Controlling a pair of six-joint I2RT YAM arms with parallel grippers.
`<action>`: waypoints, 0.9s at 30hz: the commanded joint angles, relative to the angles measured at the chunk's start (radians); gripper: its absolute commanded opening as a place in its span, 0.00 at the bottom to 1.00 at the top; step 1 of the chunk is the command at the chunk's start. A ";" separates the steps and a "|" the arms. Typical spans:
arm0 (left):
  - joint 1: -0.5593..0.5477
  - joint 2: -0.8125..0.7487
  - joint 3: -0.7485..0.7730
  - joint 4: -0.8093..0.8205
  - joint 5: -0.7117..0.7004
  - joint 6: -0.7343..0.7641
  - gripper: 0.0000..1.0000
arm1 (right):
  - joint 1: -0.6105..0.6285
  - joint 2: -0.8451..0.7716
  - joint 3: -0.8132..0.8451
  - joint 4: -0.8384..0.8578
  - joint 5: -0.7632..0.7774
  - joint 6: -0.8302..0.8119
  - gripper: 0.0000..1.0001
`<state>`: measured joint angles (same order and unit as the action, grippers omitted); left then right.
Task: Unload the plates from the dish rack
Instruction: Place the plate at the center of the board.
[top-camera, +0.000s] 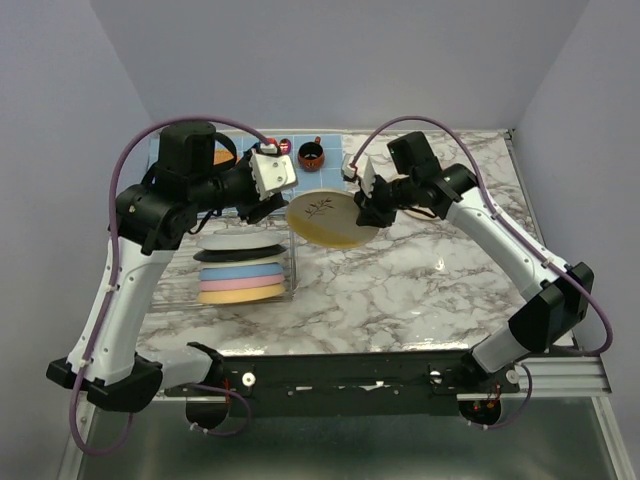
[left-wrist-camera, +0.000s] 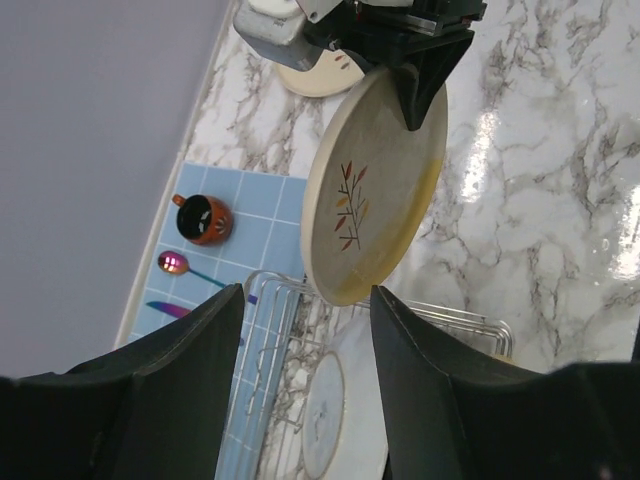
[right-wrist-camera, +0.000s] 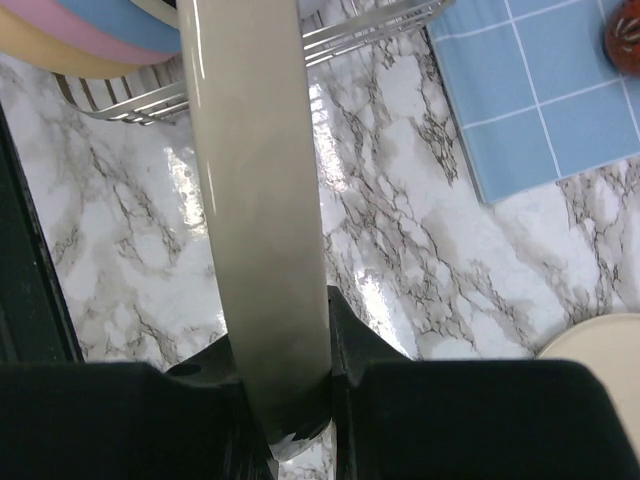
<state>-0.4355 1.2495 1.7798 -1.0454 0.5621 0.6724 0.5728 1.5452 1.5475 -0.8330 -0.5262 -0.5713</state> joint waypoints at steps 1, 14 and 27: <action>0.000 -0.056 -0.035 0.028 -0.074 0.044 0.65 | -0.010 0.000 0.031 0.075 0.034 0.039 0.01; 0.000 -0.176 -0.290 0.209 -0.177 0.024 0.68 | -0.491 0.203 0.215 0.084 -0.193 0.347 0.01; 0.000 -0.213 -0.410 0.211 -0.185 0.027 0.67 | -0.749 0.426 0.226 0.250 -0.517 0.671 0.01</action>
<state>-0.4355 1.0641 1.3876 -0.8467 0.3939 0.7063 -0.1513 1.9591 1.7493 -0.7486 -0.8032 -0.0647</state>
